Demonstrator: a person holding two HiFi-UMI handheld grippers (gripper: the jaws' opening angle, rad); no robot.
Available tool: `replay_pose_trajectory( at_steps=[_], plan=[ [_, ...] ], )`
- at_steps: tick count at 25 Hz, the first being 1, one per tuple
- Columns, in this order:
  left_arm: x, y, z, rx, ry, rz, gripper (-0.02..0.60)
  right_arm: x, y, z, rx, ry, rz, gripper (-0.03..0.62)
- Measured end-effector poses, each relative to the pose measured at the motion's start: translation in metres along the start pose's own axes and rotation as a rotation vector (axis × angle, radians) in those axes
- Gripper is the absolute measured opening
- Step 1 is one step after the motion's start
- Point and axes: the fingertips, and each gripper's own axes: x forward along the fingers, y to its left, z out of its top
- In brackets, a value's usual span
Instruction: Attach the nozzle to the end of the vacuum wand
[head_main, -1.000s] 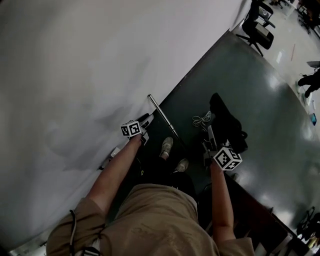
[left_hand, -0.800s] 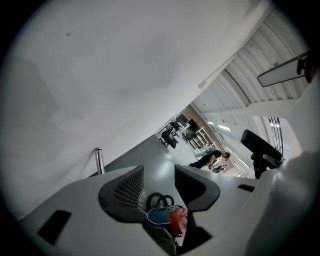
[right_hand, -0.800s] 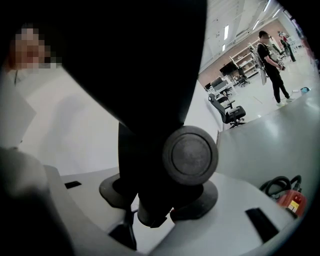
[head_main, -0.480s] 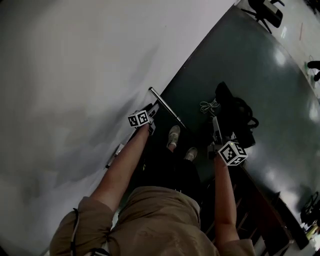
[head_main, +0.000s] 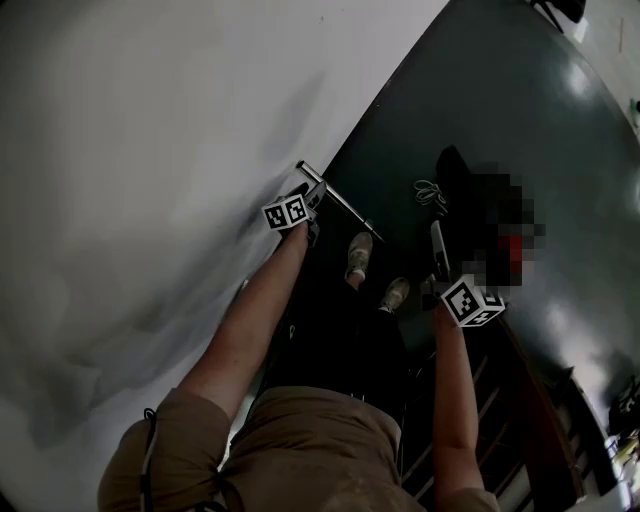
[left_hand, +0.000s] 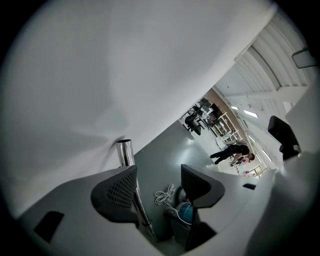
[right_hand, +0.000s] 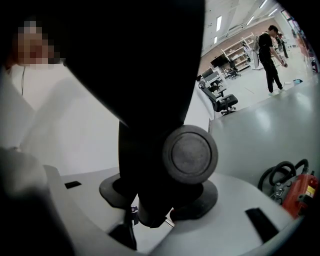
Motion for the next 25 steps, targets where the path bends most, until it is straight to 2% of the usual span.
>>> replay_pose_trajectory(
  at_steps=[6,10,14,16,22,25],
  plan=[
    [0.044,0.044,-0.018,-0.022,0.052,0.11,0.29,0.036,-0.021,-0.019,-0.021,0.028,-0.003,0.192],
    [0.068,0.058,-0.038,-0.019,0.099,0.116,0.308,0.037,-0.026,-0.028,-0.047,0.048,0.002,0.192],
    [0.088,0.07,-0.039,-0.03,0.071,0.132,0.307,0.031,-0.036,-0.039,-0.073,0.071,0.002,0.192],
    [0.092,0.07,-0.039,-0.005,0.049,0.124,0.174,0.023,-0.045,-0.048,-0.059,0.081,-0.006,0.192],
    [0.087,0.05,-0.037,0.0,-0.031,0.046,0.161,-0.001,-0.065,-0.058,-0.032,0.056,-0.037,0.192],
    [0.07,0.026,-0.041,0.038,-0.08,0.017,0.161,-0.022,-0.071,-0.056,-0.022,0.034,-0.043,0.192]
  ],
)
